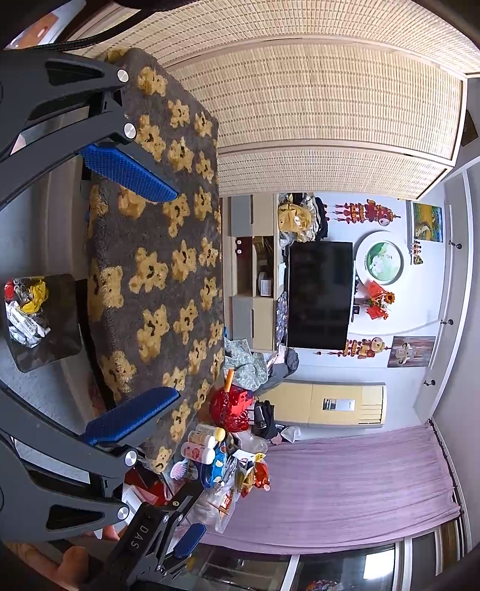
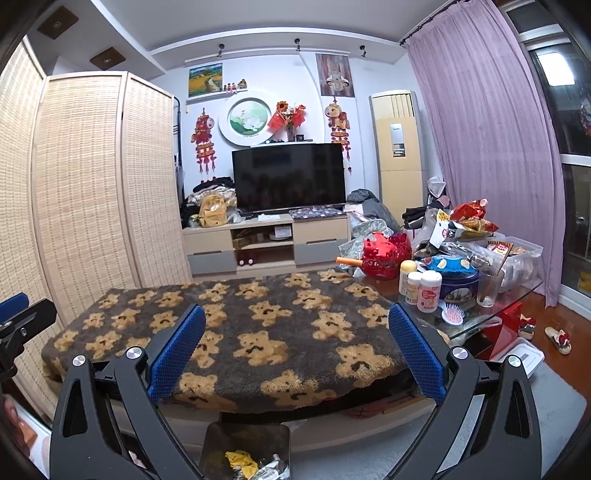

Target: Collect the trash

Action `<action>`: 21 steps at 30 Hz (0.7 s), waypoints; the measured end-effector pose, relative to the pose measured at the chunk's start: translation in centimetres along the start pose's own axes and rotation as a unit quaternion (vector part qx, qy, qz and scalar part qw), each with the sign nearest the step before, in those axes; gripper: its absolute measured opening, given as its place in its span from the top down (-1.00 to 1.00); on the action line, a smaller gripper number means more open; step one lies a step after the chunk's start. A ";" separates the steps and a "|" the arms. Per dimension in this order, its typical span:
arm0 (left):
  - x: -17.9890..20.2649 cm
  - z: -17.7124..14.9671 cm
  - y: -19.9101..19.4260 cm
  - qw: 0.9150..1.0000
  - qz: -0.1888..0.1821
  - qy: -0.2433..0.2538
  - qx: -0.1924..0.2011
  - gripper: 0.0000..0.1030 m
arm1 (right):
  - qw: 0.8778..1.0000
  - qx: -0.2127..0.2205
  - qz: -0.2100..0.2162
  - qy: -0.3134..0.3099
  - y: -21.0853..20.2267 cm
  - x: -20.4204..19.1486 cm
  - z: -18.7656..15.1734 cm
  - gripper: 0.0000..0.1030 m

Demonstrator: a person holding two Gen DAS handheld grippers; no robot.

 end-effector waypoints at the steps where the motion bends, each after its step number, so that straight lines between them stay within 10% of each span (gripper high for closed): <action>1: 0.0 0.0 0.0 1.000 0.001 0.000 0.000 -0.84 | 1.000 0.001 0.000 0.001 -0.1 0.0 0.0 -0.94; 21: 0.8 0.7 -0.9 1.000 -0.003 0.000 0.011 -0.84 | 1.000 0.003 0.000 0.004 -0.5 -0.1 0.2 -0.94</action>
Point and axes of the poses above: each gripper's, at about its wrist camera, not at the fingertips, and y roughly the way its jaws point, x to its right, z to its top, the point moved 8 cm from there along y, roughly the way its jaws point, and after that the axes turned 6 degrees about -z, right-handed, at the moved point
